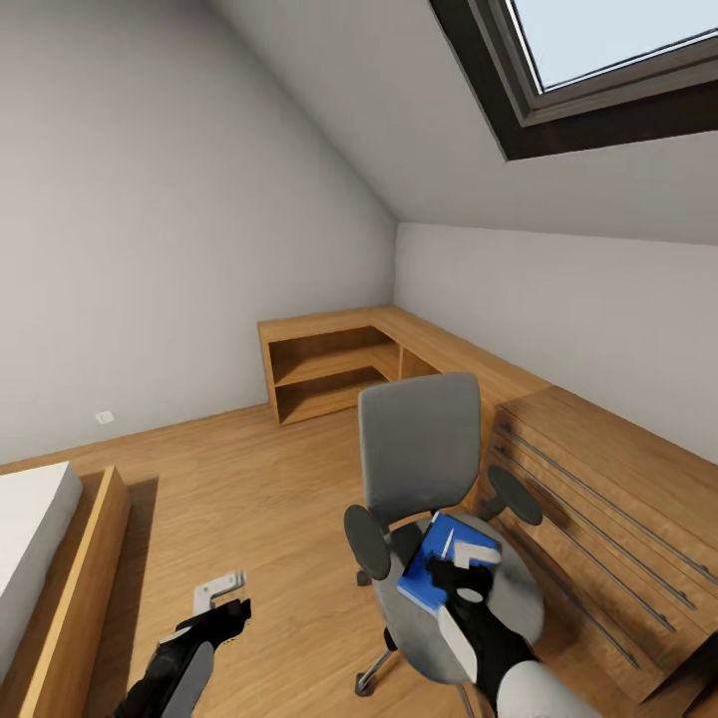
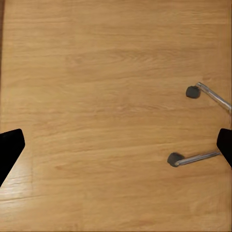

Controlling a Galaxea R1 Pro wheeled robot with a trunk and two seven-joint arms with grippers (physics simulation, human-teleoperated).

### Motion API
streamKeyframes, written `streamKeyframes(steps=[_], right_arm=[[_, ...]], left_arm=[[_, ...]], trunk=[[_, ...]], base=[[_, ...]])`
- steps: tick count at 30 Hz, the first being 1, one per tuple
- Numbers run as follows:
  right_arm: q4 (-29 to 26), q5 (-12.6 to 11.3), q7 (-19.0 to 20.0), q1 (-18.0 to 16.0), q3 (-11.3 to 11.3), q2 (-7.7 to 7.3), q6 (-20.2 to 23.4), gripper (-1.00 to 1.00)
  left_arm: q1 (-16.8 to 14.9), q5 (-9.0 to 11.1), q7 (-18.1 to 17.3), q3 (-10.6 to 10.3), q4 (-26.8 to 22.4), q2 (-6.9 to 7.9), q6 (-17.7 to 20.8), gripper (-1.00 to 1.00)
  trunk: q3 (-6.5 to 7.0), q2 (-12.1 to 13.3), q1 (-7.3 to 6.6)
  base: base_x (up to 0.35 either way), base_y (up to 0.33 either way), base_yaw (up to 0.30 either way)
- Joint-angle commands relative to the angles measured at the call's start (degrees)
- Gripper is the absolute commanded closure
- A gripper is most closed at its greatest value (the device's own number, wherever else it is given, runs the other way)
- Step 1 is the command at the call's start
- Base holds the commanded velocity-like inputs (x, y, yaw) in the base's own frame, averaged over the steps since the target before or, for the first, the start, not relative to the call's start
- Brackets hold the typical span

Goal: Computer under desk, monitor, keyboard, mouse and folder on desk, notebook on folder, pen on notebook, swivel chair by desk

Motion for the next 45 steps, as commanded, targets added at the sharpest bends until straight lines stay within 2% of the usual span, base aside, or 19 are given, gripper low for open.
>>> streamKeyframes(steps=[1, 4, 9, 14, 20, 45], right_arm=[[0.9, -1.4, 0.4, -0.3, 0.4, -0.39, -0.1, -1.0], [2.7, -3.1, 1.7, -0.7, 0.3, -1.32, 0.2, -1.0], [4.1, -4.4, 2.8, -1.2, 0.3, -3.06, 0.6, -1.0], [4.5, -4.9, 3.0, -1.3, 0.3, -3.61, 0.8, -1.0], [4.8, -5.1, 3.0, -1.3, 0.3, -3.65, 0.8, -1.0], [5.3, -5.0, 3.1, -1.3, 0.4, -3.6, 1.2, -1.0]], left_arm=[[-0.2, 0.6, 0.6, -0.1, -0.5, 0.05, 0.3, -1.0], [-0.4, 0.5, 0.6, 0.2, -1.4, -0.03, 0.5, -1.0], [-0.6, 0.3, 0.7, 0.3, -2.1, -0.07, 0.0, -1.0], [-0.7, 0.2, 0.7, 0.3, -2.3, -0.03, -0.5, -1.0], [-0.7, 0.2, 0.6, 0.3, -3.0, -0.03, -0.7, -1.0], [-0.7, 0.1, 0.6, 0.3, -3.4, -0.06, -0.7, -1.0]], trunk=[[-0.07, -0.1, 0.0], [-0.07, -0.1, 0.0], [-0.07, -0.1, 0.0], [-0.07, -0.1, 0.0], [-0.07, -0.1, 0.0], [-0.07, -0.1, 0.0]], base=[[0.0, 0.0, 0.0], [0.0, 0.0, 0.0], [0.0, 0.0, 0.0], [0.0, 0.0, 0.0], [0.059, 0.0, 0.0], [0.192, 0.0, 0.0]])
